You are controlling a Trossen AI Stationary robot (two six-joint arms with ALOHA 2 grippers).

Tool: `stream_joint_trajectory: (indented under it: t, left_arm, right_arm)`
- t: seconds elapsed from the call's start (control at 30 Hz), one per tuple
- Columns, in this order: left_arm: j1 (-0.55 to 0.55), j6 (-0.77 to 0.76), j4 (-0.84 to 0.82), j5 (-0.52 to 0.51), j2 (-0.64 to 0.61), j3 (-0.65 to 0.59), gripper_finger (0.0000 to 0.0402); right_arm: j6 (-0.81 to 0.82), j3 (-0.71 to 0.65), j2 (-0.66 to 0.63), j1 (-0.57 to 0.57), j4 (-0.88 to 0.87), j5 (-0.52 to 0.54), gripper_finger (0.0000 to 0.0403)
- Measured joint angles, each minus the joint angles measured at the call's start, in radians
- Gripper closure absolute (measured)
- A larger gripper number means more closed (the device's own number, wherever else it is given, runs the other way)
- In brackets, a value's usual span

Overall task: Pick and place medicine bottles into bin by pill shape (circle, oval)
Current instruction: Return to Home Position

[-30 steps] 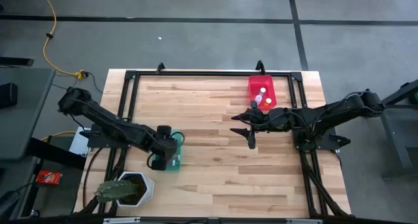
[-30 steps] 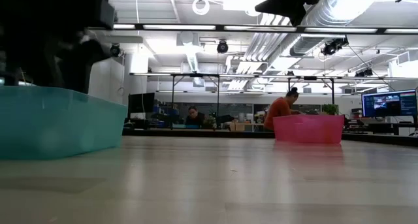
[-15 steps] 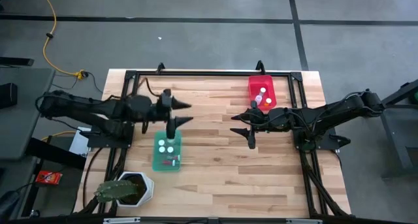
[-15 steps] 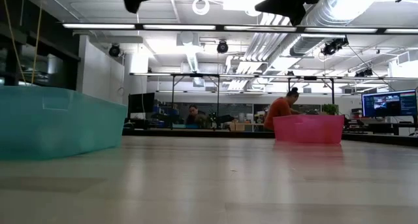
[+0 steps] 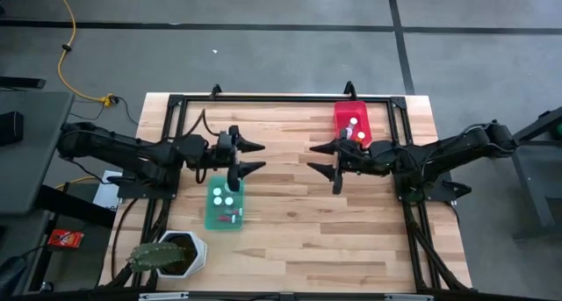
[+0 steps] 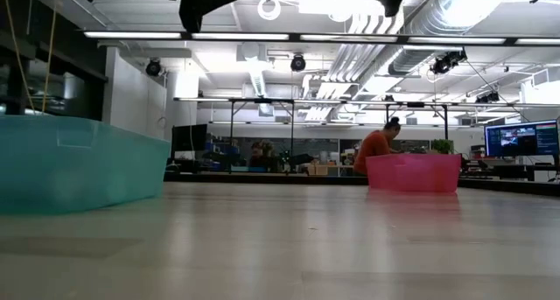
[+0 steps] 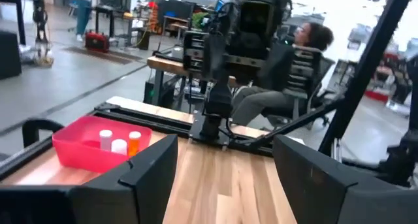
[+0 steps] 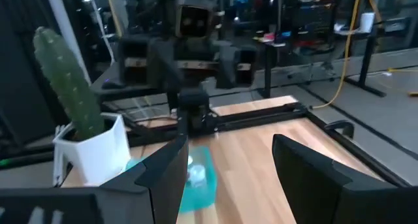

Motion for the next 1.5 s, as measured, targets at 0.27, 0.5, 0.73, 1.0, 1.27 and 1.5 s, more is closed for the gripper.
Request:
stream_joint_trajectory:
  t: [0.27, 0.5, 0.73, 1.0, 1.27, 1.5]
  left_arm:
    - [-0.023, 0.070, 0.000, -0.001, 0.000, 0.000, 0.0161]
    - [-0.023, -0.022, -0.002, -0.001, -0.001, 0.002, 0.0164]
    - [-0.021, 0.076, -0.006, 0.027, -0.034, 0.011, 0.0299]
    - [0.039, 0.143, -0.210, 0.072, -0.206, 0.001, 0.0395]
    - [0.122, 0.149, -0.183, 0.101, -0.438, -0.147, 0.0401]
    - [0.102, 0.011, -0.125, 0.069, -0.629, -0.366, 0.0401]
  right_arm:
    - [-0.003, 0.000, 0.000, -0.053, 0.002, -0.038, 0.0187]
    - [0.009, 0.000, 0.000, -0.058, -0.006, -0.040, 0.0187]
    - [0.007, 0.000, 0.000, -0.058, -0.032, -0.040, 0.0187]
    - [0.025, 0.000, 0.000, -0.058, -0.046, -0.040, 0.0187]
    - [0.033, 0.000, 0.000, -0.057, -0.054, -0.040, 0.0187]
    - [0.105, 0.000, 0.000, -0.057, -0.061, -0.044, 0.0187]
